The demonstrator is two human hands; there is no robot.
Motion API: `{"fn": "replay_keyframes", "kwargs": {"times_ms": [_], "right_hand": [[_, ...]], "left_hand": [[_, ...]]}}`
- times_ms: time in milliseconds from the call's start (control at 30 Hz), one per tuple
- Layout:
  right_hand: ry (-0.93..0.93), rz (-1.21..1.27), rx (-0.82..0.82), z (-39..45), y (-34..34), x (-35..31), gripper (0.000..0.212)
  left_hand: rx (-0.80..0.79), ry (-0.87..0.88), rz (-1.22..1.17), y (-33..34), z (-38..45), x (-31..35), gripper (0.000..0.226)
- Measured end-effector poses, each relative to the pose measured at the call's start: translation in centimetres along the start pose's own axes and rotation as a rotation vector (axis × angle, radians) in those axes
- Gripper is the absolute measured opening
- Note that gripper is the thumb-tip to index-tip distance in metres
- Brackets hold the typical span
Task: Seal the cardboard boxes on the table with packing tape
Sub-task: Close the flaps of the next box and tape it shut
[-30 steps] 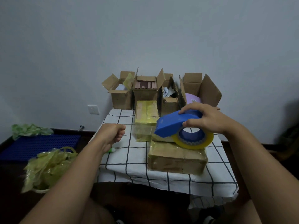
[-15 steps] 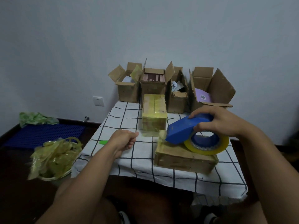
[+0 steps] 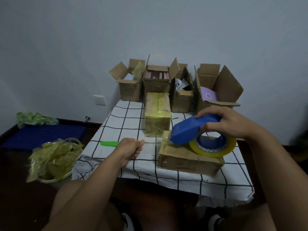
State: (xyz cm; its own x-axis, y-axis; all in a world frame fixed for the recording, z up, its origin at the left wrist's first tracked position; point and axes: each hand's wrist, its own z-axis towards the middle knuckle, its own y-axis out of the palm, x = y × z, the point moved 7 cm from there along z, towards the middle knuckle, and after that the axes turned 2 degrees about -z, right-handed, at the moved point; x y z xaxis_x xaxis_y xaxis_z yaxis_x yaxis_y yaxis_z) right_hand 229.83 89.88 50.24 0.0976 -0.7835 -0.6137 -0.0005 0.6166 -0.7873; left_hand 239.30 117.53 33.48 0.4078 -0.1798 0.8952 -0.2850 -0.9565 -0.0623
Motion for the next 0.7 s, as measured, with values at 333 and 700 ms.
{"fn": "replay_keyframes", "kwargs": {"times_ms": [333,700], "right_hand": [[-0.002,-0.020,0.014,0.1,0.1,0.8,0.029],[-0.013,-0.007,0.050,0.1,0.1,1.4,0.027]], "left_hand": [[0.090,0.107,0.292,2.1,-0.4,-0.6,0.031],[0.089,0.167,0.703,5.7,-1.6,0.6,0.031]]}}
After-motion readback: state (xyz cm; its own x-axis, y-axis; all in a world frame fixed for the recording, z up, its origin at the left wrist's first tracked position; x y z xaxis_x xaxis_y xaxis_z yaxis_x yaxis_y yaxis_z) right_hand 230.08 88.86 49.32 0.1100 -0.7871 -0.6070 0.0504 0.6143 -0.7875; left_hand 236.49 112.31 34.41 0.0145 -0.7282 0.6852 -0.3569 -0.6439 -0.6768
